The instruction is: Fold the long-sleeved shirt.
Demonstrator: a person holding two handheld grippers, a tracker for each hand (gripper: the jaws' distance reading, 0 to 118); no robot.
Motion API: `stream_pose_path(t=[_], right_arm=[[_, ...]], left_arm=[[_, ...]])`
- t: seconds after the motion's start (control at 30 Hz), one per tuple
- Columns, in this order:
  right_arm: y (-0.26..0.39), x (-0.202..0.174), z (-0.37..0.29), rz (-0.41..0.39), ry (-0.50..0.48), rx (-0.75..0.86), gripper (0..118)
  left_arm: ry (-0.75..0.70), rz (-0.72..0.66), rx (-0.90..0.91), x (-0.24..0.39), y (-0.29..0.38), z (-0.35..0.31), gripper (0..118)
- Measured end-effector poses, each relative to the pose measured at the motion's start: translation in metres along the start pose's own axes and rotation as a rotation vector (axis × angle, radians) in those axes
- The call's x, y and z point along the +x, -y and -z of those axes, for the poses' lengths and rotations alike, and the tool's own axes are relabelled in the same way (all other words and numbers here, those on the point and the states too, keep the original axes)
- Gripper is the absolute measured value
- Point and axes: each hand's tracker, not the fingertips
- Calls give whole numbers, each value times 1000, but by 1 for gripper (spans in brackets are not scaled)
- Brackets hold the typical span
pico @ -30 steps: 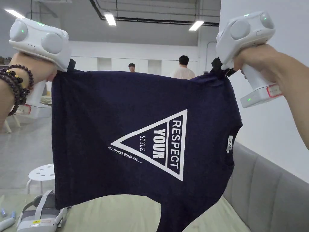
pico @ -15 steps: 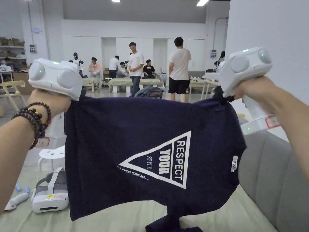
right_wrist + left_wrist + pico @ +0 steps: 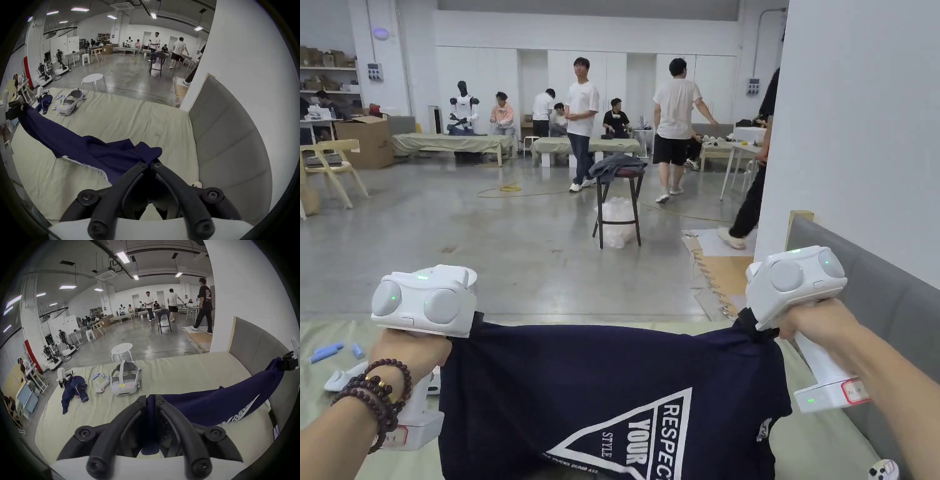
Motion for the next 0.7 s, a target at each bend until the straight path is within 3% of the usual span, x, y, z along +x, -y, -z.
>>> stream_pose_path(t=[0.2, 0.27, 0.37, 0.4, 0.5, 0.53, 0.7], right_arm=[[106, -18, -52, -34, -21, 34, 0], [152, -26, -62, -68, -36, 22, 0], [233, -44, -67, -102, -90, -52, 0], [258, -49, -65, -117, -114, -89, 0], [334, -66, -67, -122, -136, -189, 1], [357, -69, -66, -113, -155, -219, 1], [448, -75, -65, -46, -241, -355, 1]], left_arm=[[-8, -14, -13, 10, 38, -29, 13], [-15, 76, -25, 2, 132, -80, 13], [-1, 25, -81, -4, 212, -95, 13], [25, 19, -130, 31, 239, -155, 13], [81, -4, -243, 33, 318, -177, 13], [96, -13, -289, 10, 343, -150, 13], [99, 31, -380, 0, 420, -180, 13]])
